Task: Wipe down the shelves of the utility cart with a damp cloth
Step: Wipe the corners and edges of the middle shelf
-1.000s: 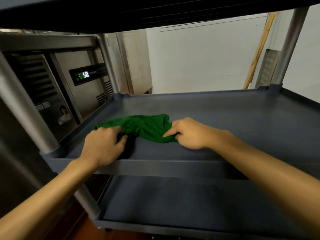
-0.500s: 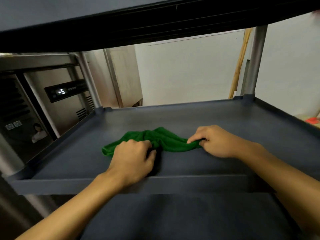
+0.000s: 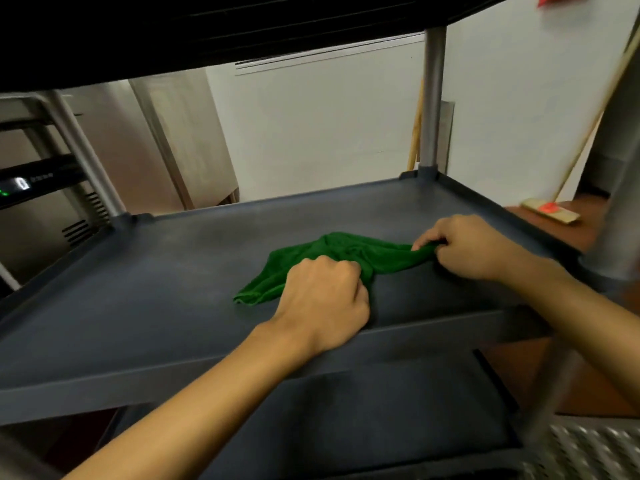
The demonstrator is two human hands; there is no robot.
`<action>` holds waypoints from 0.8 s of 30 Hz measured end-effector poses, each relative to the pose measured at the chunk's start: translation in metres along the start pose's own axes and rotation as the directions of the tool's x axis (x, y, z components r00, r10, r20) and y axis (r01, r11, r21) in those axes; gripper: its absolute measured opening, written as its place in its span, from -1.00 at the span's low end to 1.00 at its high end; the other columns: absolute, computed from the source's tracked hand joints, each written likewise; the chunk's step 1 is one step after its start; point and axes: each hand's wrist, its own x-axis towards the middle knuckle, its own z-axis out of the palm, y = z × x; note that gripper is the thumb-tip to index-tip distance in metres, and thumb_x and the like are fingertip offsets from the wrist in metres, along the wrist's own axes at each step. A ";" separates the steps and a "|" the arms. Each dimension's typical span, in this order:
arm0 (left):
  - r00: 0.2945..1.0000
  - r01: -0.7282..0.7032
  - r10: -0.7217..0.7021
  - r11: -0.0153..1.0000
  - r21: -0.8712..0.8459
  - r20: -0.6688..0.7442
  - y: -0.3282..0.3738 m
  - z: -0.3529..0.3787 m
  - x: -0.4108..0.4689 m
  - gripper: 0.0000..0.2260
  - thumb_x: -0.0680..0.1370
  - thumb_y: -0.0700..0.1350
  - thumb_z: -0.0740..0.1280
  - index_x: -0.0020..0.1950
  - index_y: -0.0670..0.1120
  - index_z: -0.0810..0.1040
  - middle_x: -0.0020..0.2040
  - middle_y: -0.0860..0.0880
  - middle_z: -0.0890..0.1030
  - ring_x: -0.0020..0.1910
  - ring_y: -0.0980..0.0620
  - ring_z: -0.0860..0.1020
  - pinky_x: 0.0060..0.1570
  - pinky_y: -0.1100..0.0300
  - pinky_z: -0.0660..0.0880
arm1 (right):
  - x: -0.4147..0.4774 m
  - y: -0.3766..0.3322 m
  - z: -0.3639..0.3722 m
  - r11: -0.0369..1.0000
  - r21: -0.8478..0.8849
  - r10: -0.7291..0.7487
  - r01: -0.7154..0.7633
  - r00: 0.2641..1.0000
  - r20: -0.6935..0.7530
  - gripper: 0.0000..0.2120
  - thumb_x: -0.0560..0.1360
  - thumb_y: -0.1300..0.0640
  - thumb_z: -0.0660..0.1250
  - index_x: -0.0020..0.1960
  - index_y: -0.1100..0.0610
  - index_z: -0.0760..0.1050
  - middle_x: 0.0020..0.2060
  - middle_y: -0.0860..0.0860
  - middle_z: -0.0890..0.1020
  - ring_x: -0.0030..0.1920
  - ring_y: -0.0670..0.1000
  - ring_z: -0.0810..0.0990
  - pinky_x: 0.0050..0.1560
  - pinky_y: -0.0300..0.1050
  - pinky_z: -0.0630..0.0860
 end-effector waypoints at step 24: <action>0.935 0.021 0.244 0.690 -0.724 0.259 0.140 0.018 0.069 -0.76 0.59 0.00 0.23 0.17 -0.10 0.48 0.07 -0.07 0.65 -0.01 -0.09 0.60 0.02 -0.07 0.52 | -0.037 0.042 -0.046 0.901 0.343 0.298 -0.266 0.954 -0.043 -0.62 0.63 0.34 0.13 0.30 0.03 0.53 0.30 0.05 0.54 -0.04 -0.08 0.58 -0.24 -0.32 0.41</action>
